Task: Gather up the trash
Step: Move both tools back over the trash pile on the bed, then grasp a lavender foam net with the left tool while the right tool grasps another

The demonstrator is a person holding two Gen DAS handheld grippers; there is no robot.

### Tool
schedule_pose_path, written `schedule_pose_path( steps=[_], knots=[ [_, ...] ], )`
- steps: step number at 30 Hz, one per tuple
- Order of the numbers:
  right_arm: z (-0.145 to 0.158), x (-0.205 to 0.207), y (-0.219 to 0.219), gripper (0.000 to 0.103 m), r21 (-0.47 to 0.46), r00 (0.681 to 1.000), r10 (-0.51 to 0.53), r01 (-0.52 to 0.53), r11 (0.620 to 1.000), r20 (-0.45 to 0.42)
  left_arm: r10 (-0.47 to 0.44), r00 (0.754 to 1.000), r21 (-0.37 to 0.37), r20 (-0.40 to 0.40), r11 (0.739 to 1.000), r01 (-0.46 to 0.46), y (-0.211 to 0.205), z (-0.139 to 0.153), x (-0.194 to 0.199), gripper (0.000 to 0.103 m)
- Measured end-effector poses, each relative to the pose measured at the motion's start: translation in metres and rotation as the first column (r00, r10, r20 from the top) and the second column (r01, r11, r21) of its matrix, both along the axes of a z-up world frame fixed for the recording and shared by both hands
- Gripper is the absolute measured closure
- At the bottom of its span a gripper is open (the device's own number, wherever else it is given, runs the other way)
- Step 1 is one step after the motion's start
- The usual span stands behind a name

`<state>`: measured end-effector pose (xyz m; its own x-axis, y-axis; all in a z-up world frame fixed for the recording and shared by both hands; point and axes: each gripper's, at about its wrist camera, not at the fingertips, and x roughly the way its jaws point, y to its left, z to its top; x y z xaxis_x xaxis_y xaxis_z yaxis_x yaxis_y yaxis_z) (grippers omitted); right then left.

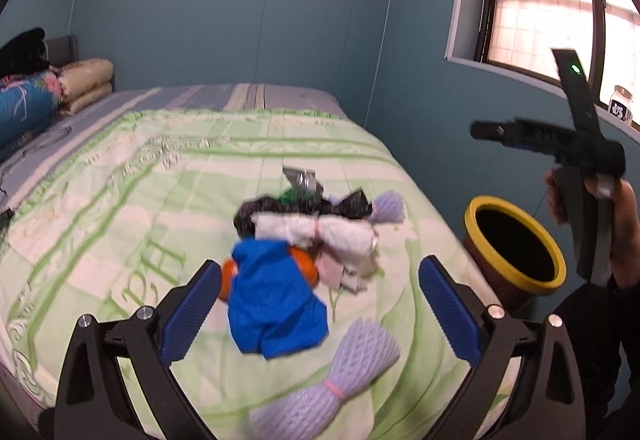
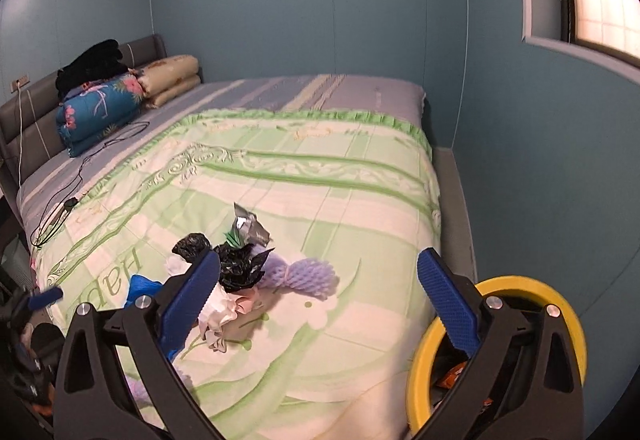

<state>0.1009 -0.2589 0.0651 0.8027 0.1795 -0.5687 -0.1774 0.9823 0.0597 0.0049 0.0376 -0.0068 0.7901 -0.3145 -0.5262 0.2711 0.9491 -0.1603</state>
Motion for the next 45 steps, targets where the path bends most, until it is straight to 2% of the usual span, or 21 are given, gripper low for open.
schedule_pose_path(
  steps=[4, 11, 14, 30, 36, 42, 45],
  knots=[
    [-0.020, 0.024, 0.007, 0.008, -0.020, 0.999, -0.018, 0.018, 1.000, -0.044, -0.041, 0.998, -0.010, -0.038, 0.999, 0.040, -0.002, -0.023, -0.002, 0.008],
    [-0.051, 0.058, 0.014, 0.008, -0.006, 0.992, -0.043, 0.043, 0.999, -0.117, -0.070, 0.996, 0.048, -0.052, 0.996, 0.073, -0.015, -0.052, -0.006, 0.008],
    [-0.066, 0.073, 0.022, 0.009, -0.030, 0.988, -0.043, 0.039, 0.999, -0.148, -0.075, 0.995, 0.068, -0.065, 0.995, 0.079, -0.021, -0.061, -0.005, 0.008],
    [-0.124, 0.110, 0.021, 0.009, -0.084, 0.972, -0.046, 0.027, 0.996, -0.232, -0.107, 0.985, 0.103, -0.136, 0.987, 0.122, -0.029, -0.089, 0.005, 0.008],
    [-0.131, 0.115, 0.030, 0.015, -0.123, 0.971, -0.029, -0.001, 0.992, -0.237, -0.118, 0.980, 0.122, -0.159, 0.983, 0.138, -0.035, -0.097, 0.011, 0.008],
    [-0.139, 0.119, 0.036, 0.020, -0.137, 0.967, -0.015, -0.021, 0.990, -0.256, -0.142, 0.970, 0.139, -0.195, 0.975, 0.171, -0.042, -0.105, 0.015, 0.020],
    [-0.144, 0.122, 0.037, 0.023, -0.139, 0.963, -0.012, -0.026, 0.990, -0.268, -0.161, 0.963, 0.139, -0.214, 0.971, 0.193, -0.045, -0.108, 0.017, 0.029]
  ],
)
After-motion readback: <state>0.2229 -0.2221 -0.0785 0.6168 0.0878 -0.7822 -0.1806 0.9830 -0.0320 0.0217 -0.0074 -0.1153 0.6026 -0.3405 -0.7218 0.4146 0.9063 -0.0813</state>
